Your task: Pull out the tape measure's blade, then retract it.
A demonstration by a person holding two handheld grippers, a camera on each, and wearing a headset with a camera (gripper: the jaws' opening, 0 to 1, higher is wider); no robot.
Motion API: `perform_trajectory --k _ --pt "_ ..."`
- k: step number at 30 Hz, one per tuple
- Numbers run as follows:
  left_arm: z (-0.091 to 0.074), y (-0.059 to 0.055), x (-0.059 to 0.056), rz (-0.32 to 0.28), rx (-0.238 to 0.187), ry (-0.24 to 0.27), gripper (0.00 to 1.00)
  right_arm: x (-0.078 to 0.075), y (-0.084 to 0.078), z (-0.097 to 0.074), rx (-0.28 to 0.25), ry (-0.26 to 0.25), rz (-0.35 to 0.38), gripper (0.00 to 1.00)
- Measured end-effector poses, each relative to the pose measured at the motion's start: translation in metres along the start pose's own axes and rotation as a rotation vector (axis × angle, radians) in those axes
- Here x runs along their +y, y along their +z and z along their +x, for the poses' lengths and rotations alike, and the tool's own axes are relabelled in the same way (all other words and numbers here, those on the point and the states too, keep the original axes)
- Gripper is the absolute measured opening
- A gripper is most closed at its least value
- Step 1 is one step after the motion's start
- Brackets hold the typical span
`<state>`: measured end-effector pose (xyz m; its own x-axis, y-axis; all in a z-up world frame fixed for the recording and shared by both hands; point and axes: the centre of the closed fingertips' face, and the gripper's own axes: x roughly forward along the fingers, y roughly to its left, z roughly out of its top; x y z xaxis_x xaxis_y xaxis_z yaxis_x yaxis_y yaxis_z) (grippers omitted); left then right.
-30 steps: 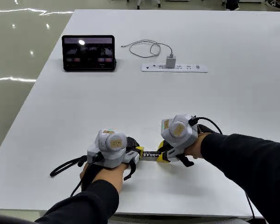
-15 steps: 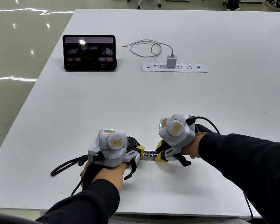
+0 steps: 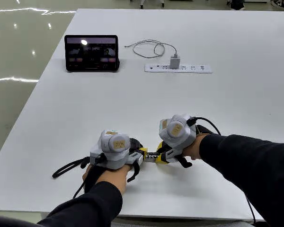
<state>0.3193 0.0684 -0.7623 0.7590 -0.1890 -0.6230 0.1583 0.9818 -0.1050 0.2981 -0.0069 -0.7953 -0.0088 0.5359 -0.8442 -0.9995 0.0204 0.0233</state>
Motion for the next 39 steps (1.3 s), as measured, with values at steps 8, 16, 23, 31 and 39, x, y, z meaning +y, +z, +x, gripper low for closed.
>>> perform_trajectory --k 8,16,23,31,39 --pt "-0.001 0.001 0.000 -0.004 -0.001 -0.007 0.59 -0.001 0.001 0.000 -0.004 -0.005 -0.002 0.11" --pt "-0.002 0.000 0.000 0.006 -0.001 -0.025 0.59 0.001 0.005 0.002 -0.013 -0.008 -0.003 0.11" --pt "-0.001 0.001 0.000 0.002 0.000 -0.027 0.59 0.001 0.011 0.004 -0.019 -0.006 -0.008 0.11" --pt "-0.001 0.001 0.000 -0.006 0.001 -0.024 0.59 0.000 0.014 0.006 -0.026 -0.010 -0.011 0.11" --pt "-0.002 0.001 0.001 -0.013 -0.001 -0.022 0.59 0.000 0.018 0.009 -0.036 -0.016 -0.003 0.11"
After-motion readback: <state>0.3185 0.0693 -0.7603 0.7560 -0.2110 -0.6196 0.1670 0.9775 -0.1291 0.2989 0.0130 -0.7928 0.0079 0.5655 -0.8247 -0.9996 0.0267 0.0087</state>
